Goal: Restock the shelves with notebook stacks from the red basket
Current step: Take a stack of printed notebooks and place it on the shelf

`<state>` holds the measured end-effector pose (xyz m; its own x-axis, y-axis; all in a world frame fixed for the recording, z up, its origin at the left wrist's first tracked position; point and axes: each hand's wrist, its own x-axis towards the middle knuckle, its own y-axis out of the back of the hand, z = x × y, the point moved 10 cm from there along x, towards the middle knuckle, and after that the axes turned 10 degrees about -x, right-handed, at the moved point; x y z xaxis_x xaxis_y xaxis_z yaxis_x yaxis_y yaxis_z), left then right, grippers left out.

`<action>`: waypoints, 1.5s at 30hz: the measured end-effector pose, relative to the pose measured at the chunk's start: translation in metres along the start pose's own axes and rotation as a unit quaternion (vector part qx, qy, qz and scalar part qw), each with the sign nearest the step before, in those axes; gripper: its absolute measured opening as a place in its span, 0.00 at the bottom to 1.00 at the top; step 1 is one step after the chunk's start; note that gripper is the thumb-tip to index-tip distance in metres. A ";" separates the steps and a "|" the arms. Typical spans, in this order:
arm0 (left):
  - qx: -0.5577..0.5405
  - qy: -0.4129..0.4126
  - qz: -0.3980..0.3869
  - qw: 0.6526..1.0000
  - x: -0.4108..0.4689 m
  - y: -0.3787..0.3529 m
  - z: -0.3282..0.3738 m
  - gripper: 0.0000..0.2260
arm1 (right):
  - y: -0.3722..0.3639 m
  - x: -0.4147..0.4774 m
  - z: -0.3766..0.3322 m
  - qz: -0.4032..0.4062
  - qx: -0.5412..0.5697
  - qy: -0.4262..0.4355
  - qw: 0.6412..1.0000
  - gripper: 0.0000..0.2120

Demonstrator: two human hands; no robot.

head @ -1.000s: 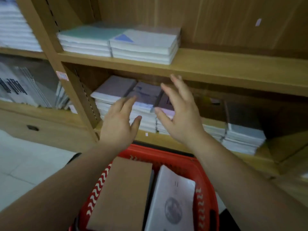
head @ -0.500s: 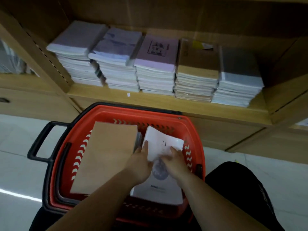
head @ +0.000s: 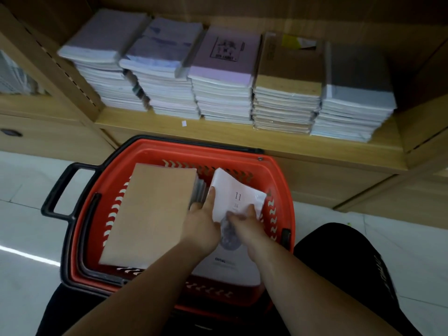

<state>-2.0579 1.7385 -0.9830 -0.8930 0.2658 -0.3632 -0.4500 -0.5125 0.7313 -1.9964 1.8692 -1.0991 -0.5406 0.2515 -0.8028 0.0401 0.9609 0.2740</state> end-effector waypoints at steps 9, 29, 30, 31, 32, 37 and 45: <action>-0.211 -0.047 0.021 0.976 -0.003 0.046 0.028 0.36 | 0.013 -0.038 -0.039 0.050 0.043 0.070 0.995 0.38; -0.193 0.097 0.089 0.972 -0.008 0.150 -0.156 0.33 | -0.091 -0.081 -0.103 0.088 -0.121 0.198 0.969 0.41; -0.206 0.104 0.086 0.969 -0.008 0.148 -0.157 0.33 | -0.093 -0.081 -0.102 0.081 -0.106 0.200 0.971 0.41; -0.220 0.108 0.084 0.966 -0.008 0.148 -0.158 0.32 | -0.094 -0.081 -0.100 0.075 -0.096 0.195 0.973 0.40; -0.229 0.110 0.074 0.964 -0.010 0.146 -0.157 0.32 | -0.096 -0.080 -0.100 0.071 -0.090 0.192 0.975 0.40; -0.225 0.106 0.045 0.968 -0.016 0.146 -0.151 0.32 | -0.107 -0.079 -0.098 0.055 -0.051 0.182 0.980 0.39; -0.253 0.106 0.074 0.959 -0.029 0.143 -0.146 0.34 | -0.102 -0.081 -0.095 0.034 -0.019 0.198 0.980 0.37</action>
<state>-2.0973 1.5388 -0.9521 -0.9049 0.0145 -0.4254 -0.2159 -0.8770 0.4292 -2.0369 1.7397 -1.0116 -0.8211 0.2427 -0.5166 0.0597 0.9366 0.3452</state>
